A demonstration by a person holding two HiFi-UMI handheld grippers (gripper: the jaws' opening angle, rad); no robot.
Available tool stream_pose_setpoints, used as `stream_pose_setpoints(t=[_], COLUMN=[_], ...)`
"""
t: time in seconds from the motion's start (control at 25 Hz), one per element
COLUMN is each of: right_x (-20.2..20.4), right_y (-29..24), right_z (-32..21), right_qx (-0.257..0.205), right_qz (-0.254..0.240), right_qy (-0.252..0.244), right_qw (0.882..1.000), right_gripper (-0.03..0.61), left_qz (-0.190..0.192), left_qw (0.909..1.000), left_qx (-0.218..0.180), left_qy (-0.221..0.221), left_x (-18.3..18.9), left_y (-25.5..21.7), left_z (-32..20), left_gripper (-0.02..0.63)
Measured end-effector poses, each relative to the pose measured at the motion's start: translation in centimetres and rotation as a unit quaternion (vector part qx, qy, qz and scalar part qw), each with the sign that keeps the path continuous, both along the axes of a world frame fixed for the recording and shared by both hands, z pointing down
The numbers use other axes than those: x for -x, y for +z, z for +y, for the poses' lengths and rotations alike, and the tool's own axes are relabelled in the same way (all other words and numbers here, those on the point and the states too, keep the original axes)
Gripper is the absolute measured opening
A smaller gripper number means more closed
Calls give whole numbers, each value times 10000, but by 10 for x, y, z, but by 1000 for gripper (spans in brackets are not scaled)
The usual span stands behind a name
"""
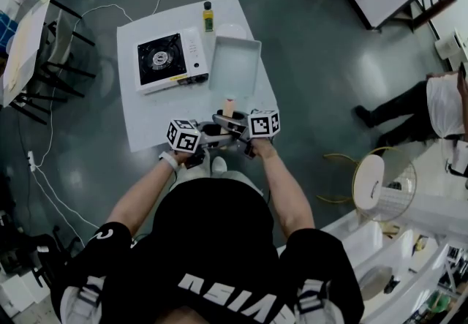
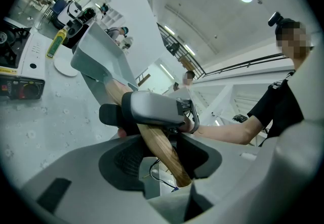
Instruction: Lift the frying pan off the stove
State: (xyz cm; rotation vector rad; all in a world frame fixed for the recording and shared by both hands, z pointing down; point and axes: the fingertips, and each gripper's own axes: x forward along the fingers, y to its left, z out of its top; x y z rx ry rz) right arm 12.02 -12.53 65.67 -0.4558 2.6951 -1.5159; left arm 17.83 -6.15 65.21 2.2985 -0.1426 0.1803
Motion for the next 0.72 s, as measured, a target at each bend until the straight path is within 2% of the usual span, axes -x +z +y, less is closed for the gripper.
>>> stream_pose_setpoints(t=[0.72], right_x=[9], right_y=[0], right_z=[3], right_qx=[-64], right_qz=[-32], right_qy=[-40], right_qw=[10000], right_gripper=[175], left_qz=[25], left_qw=[10000], left_qx=[-19], left_qy=[0], left_x=[8], left_y=[1], left_z=[4], left_gripper=[193])
